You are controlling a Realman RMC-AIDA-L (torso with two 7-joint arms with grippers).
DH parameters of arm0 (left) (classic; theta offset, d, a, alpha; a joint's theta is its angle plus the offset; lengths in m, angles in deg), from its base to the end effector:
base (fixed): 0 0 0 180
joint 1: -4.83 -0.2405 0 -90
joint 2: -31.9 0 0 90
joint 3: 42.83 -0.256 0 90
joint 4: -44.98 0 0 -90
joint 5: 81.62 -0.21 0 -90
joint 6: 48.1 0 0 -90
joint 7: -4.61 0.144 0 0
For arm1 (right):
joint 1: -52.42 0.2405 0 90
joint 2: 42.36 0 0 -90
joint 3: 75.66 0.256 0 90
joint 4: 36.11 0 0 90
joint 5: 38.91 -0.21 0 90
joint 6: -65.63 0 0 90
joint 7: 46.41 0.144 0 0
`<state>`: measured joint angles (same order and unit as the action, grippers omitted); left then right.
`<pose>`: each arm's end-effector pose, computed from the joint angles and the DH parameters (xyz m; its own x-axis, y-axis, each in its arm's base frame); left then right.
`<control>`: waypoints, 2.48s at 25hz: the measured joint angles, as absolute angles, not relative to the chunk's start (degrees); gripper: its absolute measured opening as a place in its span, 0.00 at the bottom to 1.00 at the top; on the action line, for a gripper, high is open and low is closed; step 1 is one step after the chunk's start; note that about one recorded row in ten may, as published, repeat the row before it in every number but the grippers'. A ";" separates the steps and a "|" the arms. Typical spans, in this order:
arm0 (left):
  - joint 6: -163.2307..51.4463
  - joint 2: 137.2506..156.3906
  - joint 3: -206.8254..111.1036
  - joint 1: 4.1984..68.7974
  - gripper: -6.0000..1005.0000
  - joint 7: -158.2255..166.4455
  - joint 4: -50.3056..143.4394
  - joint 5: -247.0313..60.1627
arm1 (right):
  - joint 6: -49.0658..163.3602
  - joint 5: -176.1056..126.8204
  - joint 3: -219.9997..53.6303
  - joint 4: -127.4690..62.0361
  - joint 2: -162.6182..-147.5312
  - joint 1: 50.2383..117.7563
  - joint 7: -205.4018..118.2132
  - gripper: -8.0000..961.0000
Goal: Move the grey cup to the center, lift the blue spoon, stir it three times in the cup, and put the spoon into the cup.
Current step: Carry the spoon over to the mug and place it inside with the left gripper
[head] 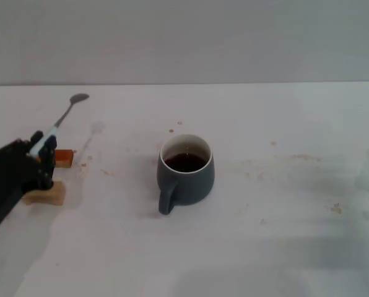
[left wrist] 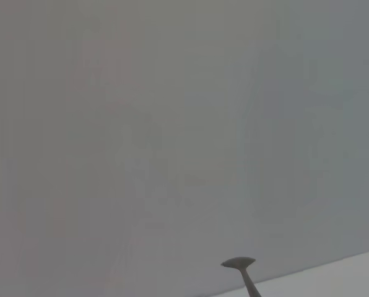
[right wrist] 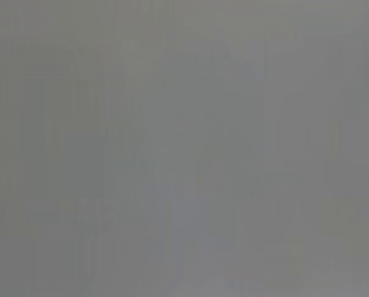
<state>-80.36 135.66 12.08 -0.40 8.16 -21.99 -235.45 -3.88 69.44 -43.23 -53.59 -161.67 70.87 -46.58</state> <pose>-0.2996 0.2652 0.0052 0.8109 0.1065 0.5754 0.5751 -0.3264 -0.7502 0.3377 0.2937 -0.0277 0.6756 0.0287 -0.7367 -0.7366 -0.0147 -0.6762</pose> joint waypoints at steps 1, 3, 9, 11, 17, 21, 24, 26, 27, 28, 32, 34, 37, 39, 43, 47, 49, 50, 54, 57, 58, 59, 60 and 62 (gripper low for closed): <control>-78.94 135.62 12.77 -0.69 0.18 8.16 -23.34 -236.21 | -4.03 69.44 -43.23 -53.74 -161.68 70.51 -46.57 0.01; -73.01 135.56 15.01 -1.53 0.18 8.17 -27.99 -239.02 | -4.11 69.44 -43.23 -53.81 -161.69 70.25 -46.56 0.01; -57.04 135.55 18.64 -2.81 0.18 8.95 -41.14 -244.15 | -4.60 69.20 -43.23 -54.02 -161.78 68.58 -46.41 0.01; -49.13 135.46 19.83 -2.63 0.18 9.29 -46.89 -245.60 | -5.38 69.08 -43.17 -54.22 -161.79 67.65 -46.38 0.01; -36.76 136.11 21.83 -1.69 0.18 14.14 -54.94 -245.66 | -7.98 69.02 -42.59 -54.63 -161.77 64.83 -46.38 0.01; -24.47 139.39 24.88 -1.54 0.18 20.32 -62.21 -245.38 | -8.79 68.65 -42.37 -54.37 -161.75 63.63 -46.22 0.01; -15.71 143.14 27.17 -1.02 0.18 26.66 -66.49 -245.32 | -8.83 68.07 -42.33 -54.23 -161.79 63.15 -46.20 0.01; -7.60 147.56 29.59 0.42 0.18 32.71 -68.62 -245.27 | -8.67 67.02 -42.34 -54.10 -161.79 62.97 -46.22 0.01; -5.04 148.88 30.37 1.09 0.18 34.64 -69.05 -245.27 | -8.47 65.53 -42.35 -53.63 -161.79 62.89 -46.36 0.01; -5.04 148.88 30.37 1.09 0.18 34.64 -69.05 -245.27 | -8.47 65.53 -42.35 -53.63 -161.79 62.89 -46.36 0.01; 3.12 149.71 31.38 4.34 0.18 36.73 -69.89 -244.29 | -8.58 61.84 -42.36 -52.28 -161.71 62.56 -46.46 0.01; 6.42 149.72 31.60 5.69 0.18 36.70 -70.08 -244.05 | -8.87 59.38 -42.34 -51.32 -161.64 62.44 -46.48 0.01; 10.69 149.80 31.63 7.35 0.18 36.82 -70.28 -244.53 | -8.98 56.94 -42.34 -50.17 -161.63 62.40 -46.47 0.01; 13.69 149.86 31.36 8.54 0.18 36.87 -70.34 -244.96 | -8.75 55.72 -42.34 -49.30 -161.63 62.43 -46.47 0.01; 15.40 149.92 31.05 9.62 0.18 36.81 -70.50 -245.02 | -8.33 55.34 -42.34 -49.07 -161.63 62.73 -46.48 0.01; 15.96 149.99 31.02 10.73 0.18 36.98 -70.71 -245.25 | -7.98 55.32 -42.36 -49.03 -161.63 62.93 -46.49 0.01; 16.03 149.99 31.04 10.90 0.18 37.02 -70.72 -245.57 | -7.95 55.30 -42.44 -49.03 -161.63 62.98 -46.49 0.01; 16.03 149.99 31.04 10.90 0.18 37.02 -70.72 -245.57 | -7.79 55.30 -42.45 -49.03 -161.63 62.98 -46.50 0.01; 16.87 149.99 31.05 12.14 0.18 37.19 -70.81 -247.06 | -6.73 55.29 -42.44 -48.87 -161.69 62.91 -46.52 0.01; 17.27 149.94 31.34 12.86 0.18 37.35 -70.80 -247.08 | -5.88 55.25 -42.41 -48.39 -161.71 62.99 -46.54 0.01; 17.58 149.88 32.46 13.98 0.18 38.25 -70.59 -247.11 | -5.88 55.25 -42.41 -48.39 -161.71 62.99 -46.54 0.01; 17.62 149.90 33.05 14.23 0.18 38.88 -70.57 -247.12 | -5.61 55.23 -42.39 -48.36 -161.72 63.06 -46.55 0.01; 17.70 149.92 33.36 14.39 0.18 39.29 -70.55 -247.14 | -5.44 55.21 -42.37 -48.34 -161.72 63.12 -46.55 0.01; 18.05 149.95 33.91 14.72 0.18 39.99 -70.55 -247.13 | -5.25 55.19 -42.36 -48.30 -161.72 63.20 -46.56 0.01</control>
